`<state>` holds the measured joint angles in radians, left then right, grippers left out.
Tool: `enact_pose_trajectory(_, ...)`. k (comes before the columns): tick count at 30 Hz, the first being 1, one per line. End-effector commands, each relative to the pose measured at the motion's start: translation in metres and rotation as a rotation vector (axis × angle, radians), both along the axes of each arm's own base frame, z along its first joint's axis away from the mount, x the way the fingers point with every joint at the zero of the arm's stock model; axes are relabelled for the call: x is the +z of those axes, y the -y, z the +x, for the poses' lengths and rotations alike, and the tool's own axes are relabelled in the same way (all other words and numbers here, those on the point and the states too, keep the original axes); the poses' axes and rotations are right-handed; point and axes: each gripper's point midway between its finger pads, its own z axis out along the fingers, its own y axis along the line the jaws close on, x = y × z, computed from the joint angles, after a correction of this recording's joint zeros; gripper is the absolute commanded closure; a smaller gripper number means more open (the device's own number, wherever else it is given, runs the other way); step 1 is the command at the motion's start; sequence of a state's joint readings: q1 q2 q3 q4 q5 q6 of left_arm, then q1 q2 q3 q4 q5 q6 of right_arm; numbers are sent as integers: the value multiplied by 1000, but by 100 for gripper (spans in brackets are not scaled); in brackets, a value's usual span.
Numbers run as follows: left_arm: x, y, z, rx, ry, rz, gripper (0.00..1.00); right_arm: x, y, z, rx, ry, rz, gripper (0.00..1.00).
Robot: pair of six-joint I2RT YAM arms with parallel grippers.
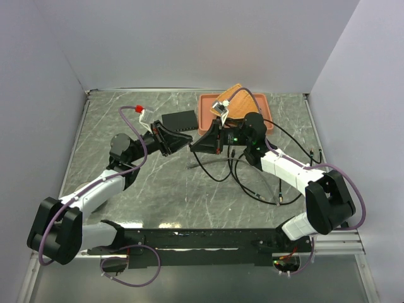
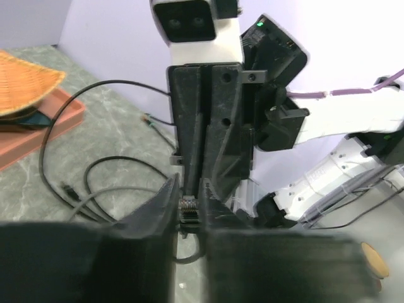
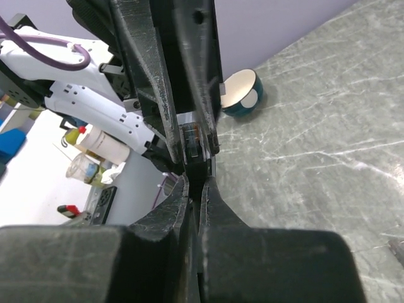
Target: Insert the plug into the switch port
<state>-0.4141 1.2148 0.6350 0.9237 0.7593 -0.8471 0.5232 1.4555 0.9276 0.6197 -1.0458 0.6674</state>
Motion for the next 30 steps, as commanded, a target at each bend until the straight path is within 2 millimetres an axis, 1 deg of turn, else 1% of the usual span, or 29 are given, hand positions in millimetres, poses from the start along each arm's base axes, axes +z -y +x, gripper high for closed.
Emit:
enact_pose_trajectory(1,20,-5,4,76,64,3,39,43,4,-14,17,115,51,100)
enact_pose_trajectory(2,13,-8,9,119,38,28,15,49,7,-16,1,153,52,100)
enact_pose_trajectory(3,10,-19,23,232,7,19,5,54,11,-17,-20,168,45,100)
enact_pose_trajectory(4,20,-29,21,290,19,1,1,69,19,-24,-49,189,39,100)
enact_pose_trajectory(5,20,-37,26,353,11,-7,4,76,25,-25,-80,237,32,100)
enact_pose_trajectory(6,10,-44,29,403,-26,4,4,86,31,-22,-139,260,33,100)
enact_pose_trajectory(7,21,-59,32,492,-20,-30,4,109,44,-29,-182,317,57,100)
enact_pose_trajectory(8,20,-65,33,525,-26,-33,4,112,51,-30,-219,323,37,100)
enact_pose_trajectory(9,16,-70,33,548,-34,-32,4,123,60,-26,-291,343,43,100)
enact_pose_trajectory(10,21,-77,32,584,-27,-53,4,146,74,-35,-343,392,71,100)
enact_pose_trajectory(11,20,-79,32,594,-29,-56,4,151,82,-35,-386,402,64,100)
enact_pose_trajectory(12,16,-80,33,604,-37,-48,4,160,90,-38,-420,423,74,100)
enact_pose_trajectory(13,15,-81,35,612,-43,-43,4,179,102,-46,-477,463,105,100)
enact_pose_trajectory(14,12,-81,37,619,-49,-32,4,185,109,-50,-503,483,112,100)
enact_pose_trajectory(15,14,-80,39,620,-51,-24,4,192,114,-55,-519,504,127,100)
enact_pose_trajectory(16,1,-78,45,625,-91,16,4,205,123,-67,-538,540,159,100)
enact_pose_trajectory(17,4,-78,50,635,-94,32,4,211,127,-73,-545,557,171,100)
enact_pose_trajectory(18,-1,-77,54,640,-108,54,4,219,133,-83,-555,581,193,100)
enact_pose_trajectory(19,-19,-74,62,643,-157,107,4,222,135,-87,-561,594,202,100)
enact_pose_trajectory(20,-16,-73,67,647,-157,121,4,226,142,-87,-604,613,209,100)
enact_pose_trajectory(21,-21,-71,71,647,-174,141,4,230,150,-93,-635,632,219,100)
enact_pose_trajectory(22,-32,-68,76,641,-197,170,4,229,154,-93,-665,636,215,100)
enact_pose_trajectory(23,-33,-66,78,634,-201,184,4,232,167,-83,-766,651,202,100)
enact_pose_trajectory(25,-43,-61,82,618,-222,205,4,224,176,-76,-835,637,171,100)
enact_pose_trajectory(26,-43,-59,84,615,-223,210,4,223,179,-73,-855,644,157,100)
enact_pose_trajectory(27,-46,-59,87,617,-231,217,4,219,175,-70,-840,638,147,100)
enact_pose_trajectory(28,-54,-58,91,620,-249,232,4,212,171,-65,-825,618,114,100)
enact_pose_trajectory(29,-53,-57,95,623,-248,241,4,208,167,-62,-807,605,100,100)
enact_pose_trajectory(30,-59,-56,98,625,-266,264,4,196,158,-52,-775,575,65,100)
